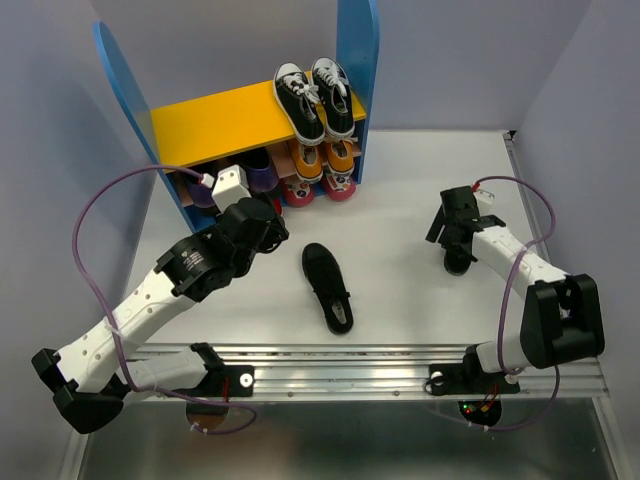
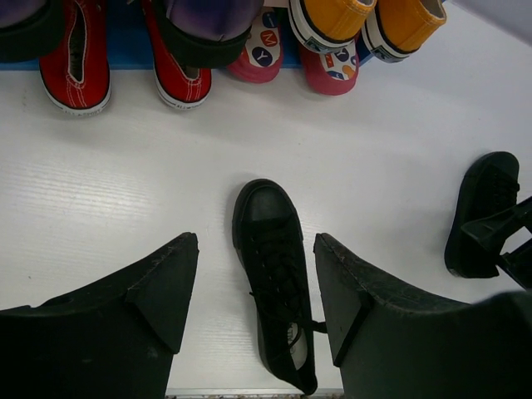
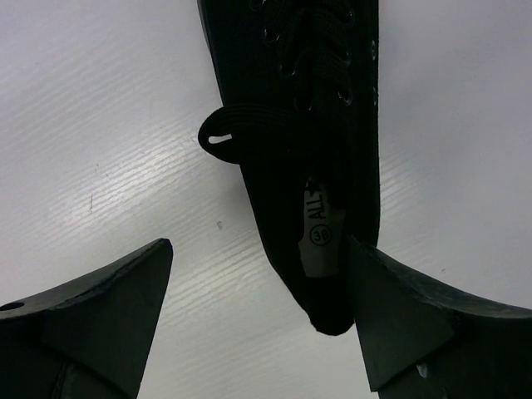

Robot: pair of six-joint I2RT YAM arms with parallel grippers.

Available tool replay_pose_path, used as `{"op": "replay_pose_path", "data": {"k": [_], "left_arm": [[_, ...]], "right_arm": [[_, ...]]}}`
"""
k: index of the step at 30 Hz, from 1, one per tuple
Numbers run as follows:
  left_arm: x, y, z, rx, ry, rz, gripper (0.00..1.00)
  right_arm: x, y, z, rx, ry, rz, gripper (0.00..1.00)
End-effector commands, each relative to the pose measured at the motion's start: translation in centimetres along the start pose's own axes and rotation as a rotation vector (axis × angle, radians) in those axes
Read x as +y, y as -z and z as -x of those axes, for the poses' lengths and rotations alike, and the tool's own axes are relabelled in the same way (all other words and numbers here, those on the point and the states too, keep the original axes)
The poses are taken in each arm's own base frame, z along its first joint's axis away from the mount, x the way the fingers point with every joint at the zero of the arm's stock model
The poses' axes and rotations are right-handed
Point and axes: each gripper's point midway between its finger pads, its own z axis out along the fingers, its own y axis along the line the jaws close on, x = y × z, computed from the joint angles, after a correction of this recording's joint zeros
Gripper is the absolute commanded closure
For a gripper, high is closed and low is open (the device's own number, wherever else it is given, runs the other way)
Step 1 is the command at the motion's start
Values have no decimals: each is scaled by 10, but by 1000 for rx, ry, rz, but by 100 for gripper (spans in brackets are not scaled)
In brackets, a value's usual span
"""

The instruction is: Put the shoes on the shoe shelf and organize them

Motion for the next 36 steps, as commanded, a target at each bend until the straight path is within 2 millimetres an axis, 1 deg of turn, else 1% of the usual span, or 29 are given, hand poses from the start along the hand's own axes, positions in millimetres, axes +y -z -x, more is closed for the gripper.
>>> {"op": "replay_pose_path", "data": {"k": [1, 4, 5, 8, 11, 14, 15, 17, 18, 19, 21, 22, 24, 26, 27, 29, 30, 32, 33, 34, 35, 36], "left_arm": [[-1, 3, 6, -31, 33, -22, 32], [-2, 3, 5, -26, 31, -23, 32], [-2, 3, 4, -23, 30, -22, 32], [-3, 3, 5, -25, 38, -25, 32], [-5, 2, 6, -26, 43, -32, 32], [-8, 1, 3, -17, 42, -39, 32], [-8, 1, 2, -13, 41, -39, 32], [-7, 1, 1, -10, 37, -35, 32], [-7, 1, 2, -9, 39, -34, 32], [-7, 1, 1, -8, 37, -33, 32], [-5, 2, 2, -11, 38, -29, 32], [-4, 4, 3, -14, 41, -33, 32], [-3, 5, 5, -18, 44, -31, 32], [-2, 7, 5, -21, 45, -30, 32], [-1, 7, 5, -21, 45, -29, 32], [0, 7, 4, -18, 45, -24, 32], [1, 6, 3, -17, 47, -25, 32], [1, 4, 0, -10, 45, -22, 32], [2, 3, -2, -8, 57, -17, 32], [4, 1, -6, 3, 51, 1, 33], [6, -1, -8, 8, 47, 13, 34], [7, -2, -10, 14, 45, 23, 35]], "right_arm": [[18, 7, 31, -86, -36, 75, 13], [18, 13, 34, -85, -39, 81, 13], [22, 22, 42, -101, -50, 110, 13], [26, 36, 56, -143, -58, 150, 13], [25, 37, 62, -158, -50, 138, 12], [23, 23, 52, -123, -30, 104, 12], [21, 14, 43, -98, -19, 79, 11], [20, 5, 35, -78, -18, 64, 11], [17, -1, 25, -58, -10, 53, 11], [17, -7, 20, -48, -10, 46, 11], [16, -13, 12, -29, -9, 36, 11], [14, -20, 4, -12, -5, 24, 11], [16, -24, -2, 4, -1, 30, 13], [21, -26, -5, 21, 6, 52, 20], [23, -26, -5, 23, 9, 64, 30], [30, -20, -2, 24, 12, 109, 46], [34, -17, 1, 18, 25, 136, 61], [40, -9, 2, 11, 30, 177, 75], [44, -1, 4, -2, 33, 200, 90], [48, 5, 3, -5, 44, 214, 96], [53, 10, 1, -8, 60, 233, 99], [69, 22, -8, -11, 113, 275, 99]]}}
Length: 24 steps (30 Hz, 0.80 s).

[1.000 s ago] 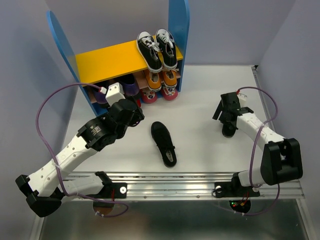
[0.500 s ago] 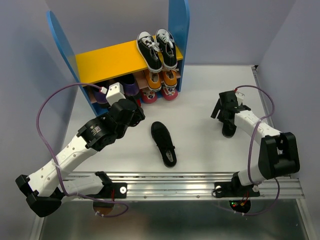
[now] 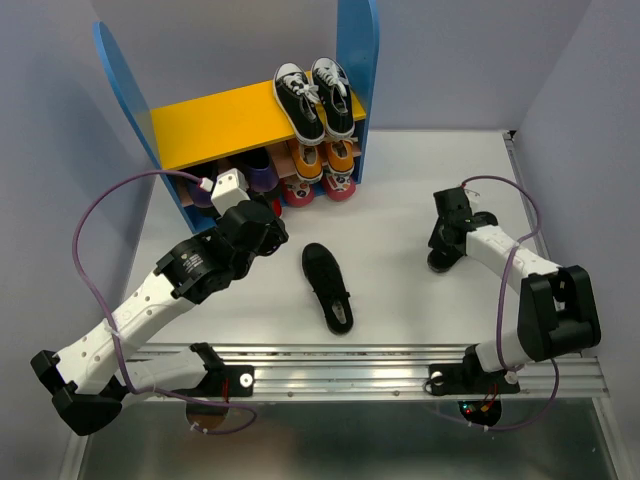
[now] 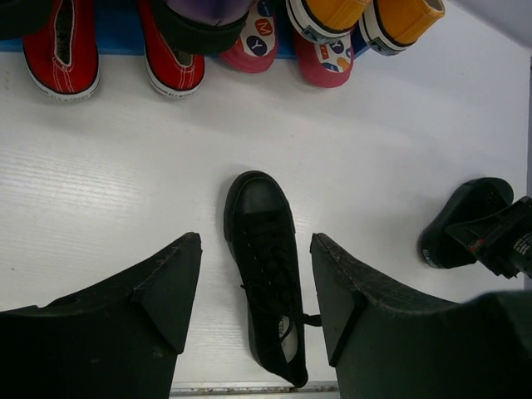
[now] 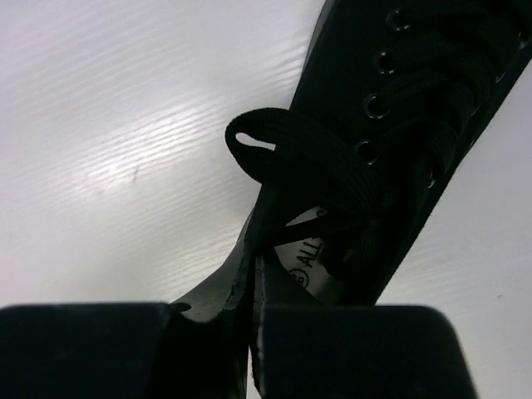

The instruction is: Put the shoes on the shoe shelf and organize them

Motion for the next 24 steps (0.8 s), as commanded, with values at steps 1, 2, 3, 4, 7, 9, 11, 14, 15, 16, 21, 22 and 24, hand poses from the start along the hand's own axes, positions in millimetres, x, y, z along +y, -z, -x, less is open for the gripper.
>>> {"op": "replay_pose_path", "data": {"k": [1, 2, 3, 4, 7, 9, 11, 14, 15, 16, 21, 22, 24], "left_arm": [[10, -5, -8, 11, 0, 58, 35], [11, -9, -13, 24, 0, 68, 35], [11, -10, -16, 32, -1, 70, 35], [9, -12, -18, 36, 4, 61, 35], [6, -17, -31, 63, 11, 26, 37], [2, -18, -40, 91, 15, -8, 37], [0, -22, -48, 104, 21, -32, 38], [-8, -26, -60, 144, -3, -70, 39], [-8, -27, -65, 160, -14, -70, 38], [-8, -30, -72, 179, -35, -58, 36], [-15, -35, -88, 227, -95, -27, 29], [-17, -36, -91, 236, -101, -27, 29], [-30, -43, -104, 275, -124, -26, 28]], "right_arm": [[54, 38, 1, -70, 106, 176, 99], [61, 44, -3, -82, 123, 173, 99], [71, 51, -10, -86, 146, 189, 99], [90, 65, -25, -86, 184, 235, 99], [118, 84, -52, -80, 231, 297, 99], [131, 92, -63, -90, 261, 316, 99], [145, 98, -79, -79, 310, 326, 99], [145, 92, -84, -71, 326, 295, 99], [143, 89, -85, -71, 324, 276, 84], [140, 90, -85, -68, 320, 267, 73], [138, 131, -51, -153, 248, 328, 28], [135, 137, -44, -174, 234, 334, 27], [121, 152, -24, -254, 185, 313, 23]]}}
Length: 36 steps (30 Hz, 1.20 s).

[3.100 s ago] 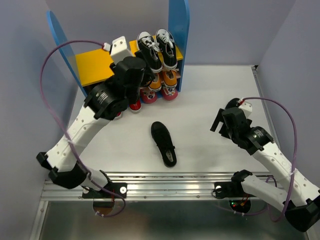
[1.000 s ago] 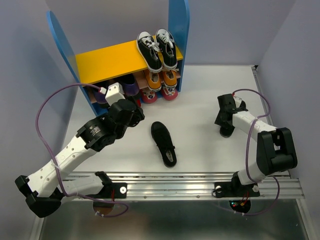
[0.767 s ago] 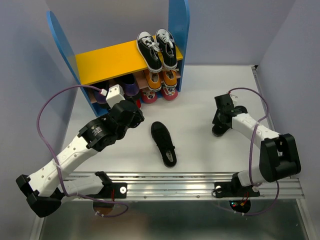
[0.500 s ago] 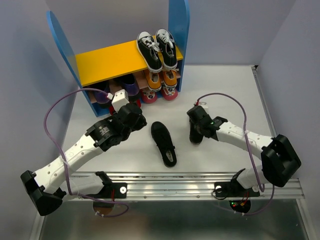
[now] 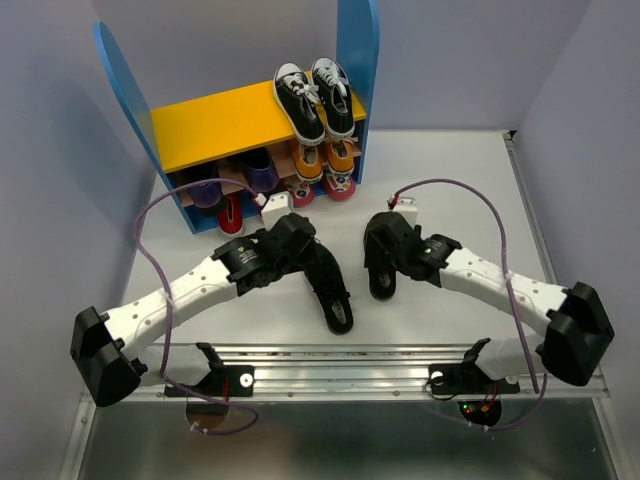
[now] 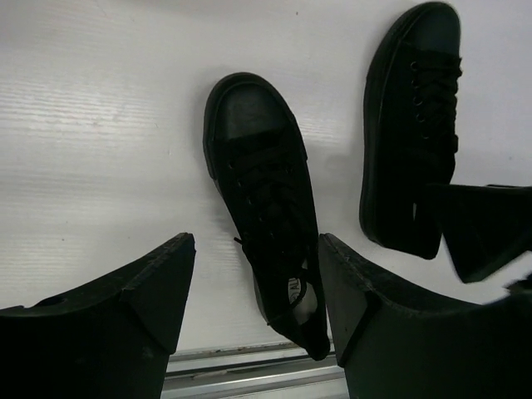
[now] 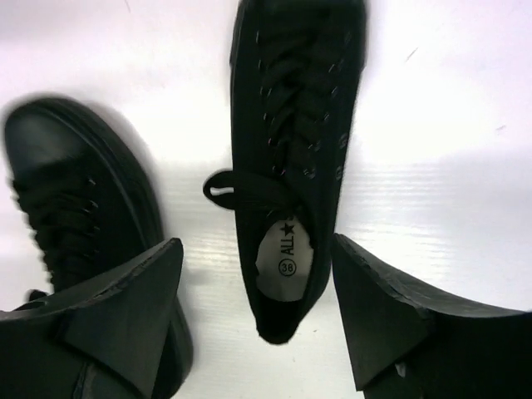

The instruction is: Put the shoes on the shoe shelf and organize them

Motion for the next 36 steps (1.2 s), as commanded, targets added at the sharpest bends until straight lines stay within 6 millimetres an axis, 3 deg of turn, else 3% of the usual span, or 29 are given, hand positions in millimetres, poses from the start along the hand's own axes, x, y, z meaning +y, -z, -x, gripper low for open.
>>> {"op": "replay_pose_path", "data": {"k": [1, 3, 4, 6, 7, 10, 14, 16, 19, 29, 36], "left_arm": [[-27, -2, -2, 21, -22, -38, 28], [-38, -8, -9, 36, -28, -35, 28], [-47, -13, -11, 42, -32, -38, 28], [-62, -15, -18, 54, -43, -58, 28], [-74, -20, -22, 68, -54, -59, 28], [-102, -31, -38, 120, -72, -81, 24], [-131, -50, -67, 184, -97, -102, 24], [-129, -68, -84, 216, -123, -54, 26], [-132, -81, -92, 231, -125, -26, 32], [-141, -104, -110, 254, -111, -37, 36], [-129, -118, -123, 273, -136, 35, 40]], "right_arm": [[-19, 44, 60, -221, -105, -47, 21], [-46, 55, 73, -281, -160, -106, 17], [-71, 57, 78, -292, -213, -153, 15], [-95, 59, 79, -291, -268, -177, 10], [-118, 63, 82, -309, -314, -210, 8], [-142, 70, 81, -318, -355, -242, 4], [-146, 78, 79, -325, -379, -242, 3], [-148, 80, 76, -331, -393, -239, 3], [-150, 80, 68, -322, -391, -237, 3], [-151, 82, 60, -304, -377, -229, 2], [-149, 80, 57, -289, -378, -222, 2]]}}
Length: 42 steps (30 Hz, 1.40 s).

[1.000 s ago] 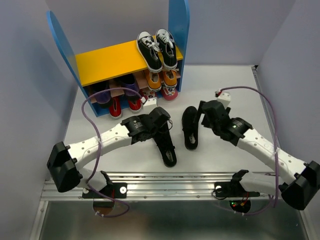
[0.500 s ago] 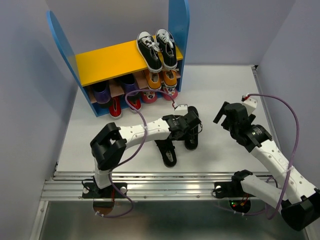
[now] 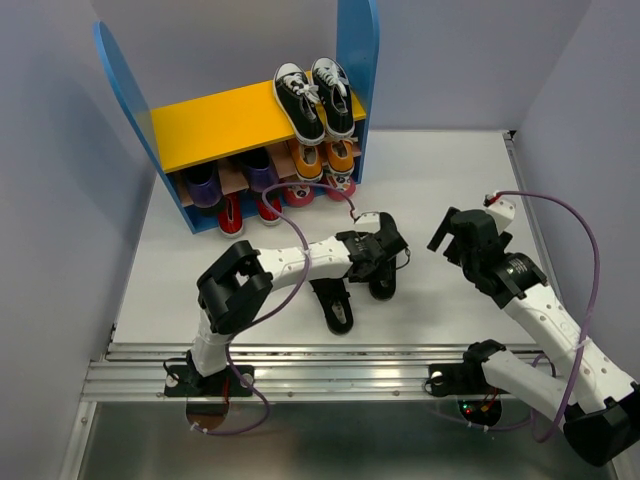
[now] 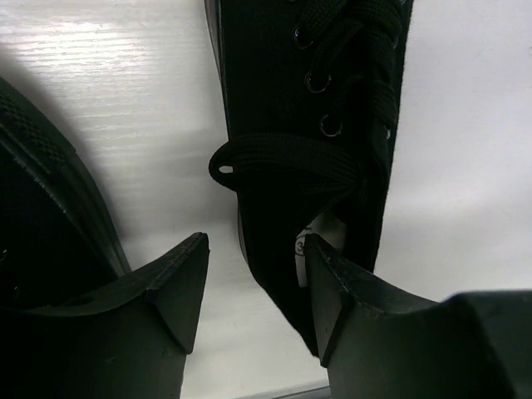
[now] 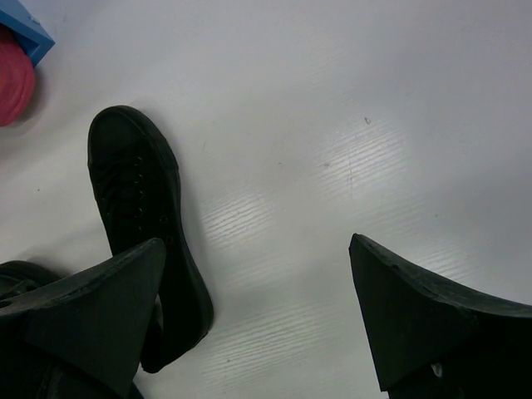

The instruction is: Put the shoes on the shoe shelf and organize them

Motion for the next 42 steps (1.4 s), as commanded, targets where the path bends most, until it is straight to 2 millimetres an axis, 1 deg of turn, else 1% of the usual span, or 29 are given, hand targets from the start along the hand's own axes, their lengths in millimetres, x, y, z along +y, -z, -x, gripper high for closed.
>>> {"op": "replay_pose_path", "data": {"k": [1, 4, 5, 7, 8, 9, 11, 13, 14, 15, 16, 19, 20, 22, 23, 25, 26, 28, 29, 31, 32, 34, 35, 36, 37, 38, 40, 41, 42], "left_arm": [[-3, -1, 5, -9, 12, 17, 40], [2, -8, -2, 3, 8, 31, 44], [4, -11, -4, 7, -3, 38, 60], [8, -10, -4, 8, -13, 57, 82], [6, -5, 1, -6, -13, 56, 100], [12, 0, 5, -22, -21, 87, 100], [9, 21, 23, -68, -14, 66, 100], [14, 39, 34, -109, -26, 68, 100], [11, 60, 46, -144, -14, 34, 100], [15, 69, 50, -159, -19, 31, 100], [17, 89, 57, -179, -30, 5, 100], [21, 119, 67, -214, -53, -27, 100], [22, 140, 72, -238, -66, -58, 100], [24, 161, 80, -270, -65, -94, 100], [26, 182, 89, -304, -64, -137, 100], [24, 205, 98, -339, -61, -194, 100], [25, 230, 108, -376, -48, -244, 100], [24, 256, 120, -420, -41, -292, 100], [24, 279, 131, -459, -22, -331, 100], [30, 300, 143, -509, -21, -335, 100], [31, 321, 154, -547, 1, -358, 100], [41, 335, 167, -600, 14, -323, 100], [44, 351, 177, -637, 37, -330, 100], [51, 356, 186, -671, 55, -293, 100], [58, 353, 192, -674, 57, -244, 100], [64, 368, 205, -710, 89, -239, 100], [79, 367, 217, -715, 103, -182, 100], [95, 362, 235, -734, 122, -122, 100], [101, 368, 244, -744, 136, -124, 100]], "right_arm": [[0, 0, -3, 4, -11, 6, 2], [0, 0, -6, 12, -13, 11, 2], [0, 0, -6, 13, -16, 13, 2], [0, 0, -6, 14, -15, 12, 2], [0, 1, -5, 9, -16, 12, 2], [0, 1, -4, 7, -15, 16, 2], [1, 4, -1, -3, -20, 23, 2], [0, 5, 1, -8, -18, 23, 2], [0, 5, 2, -10, -11, 20, 2], [-2, 4, 2, -12, -9, 12, 2], [-4, 4, 3, -20, -7, -1, 2], [-6, 4, 5, -29, -7, -8, 2], [-5, 5, 5, -29, -11, -6, 2], [-4, 7, 9, -40, -27, 2, 2], [-4, 9, 12, -49, -43, 6, 2], [-5, 14, 21, -80, -66, 5, 2], [-6, 18, 25, -96, -79, 13, 2], [-7, 22, 32, -120, -92, 16, 2], [-7, 25, 36, -131, -100, 23, 2], [-6, 27, 39, -136, -105, 28, 2], [-5, 28, 40, -137, -107, 31, 2], [-3, 27, 40, -132, -103, 34, 2], [-2, 26, 40, -129, -101, 34, 2], [-1, 26, 39, -123, -98, 35, 2], [0, 25, 38, -115, -97, 42, 2], [1, 25, 37, -111, -98, 43, 2], [2, 25, 35, -102, -99, 54, 2], [3, 26, 35, -102, -99, 58, 2], [3, 25, 34, -100, -98, 57, 2]]}}
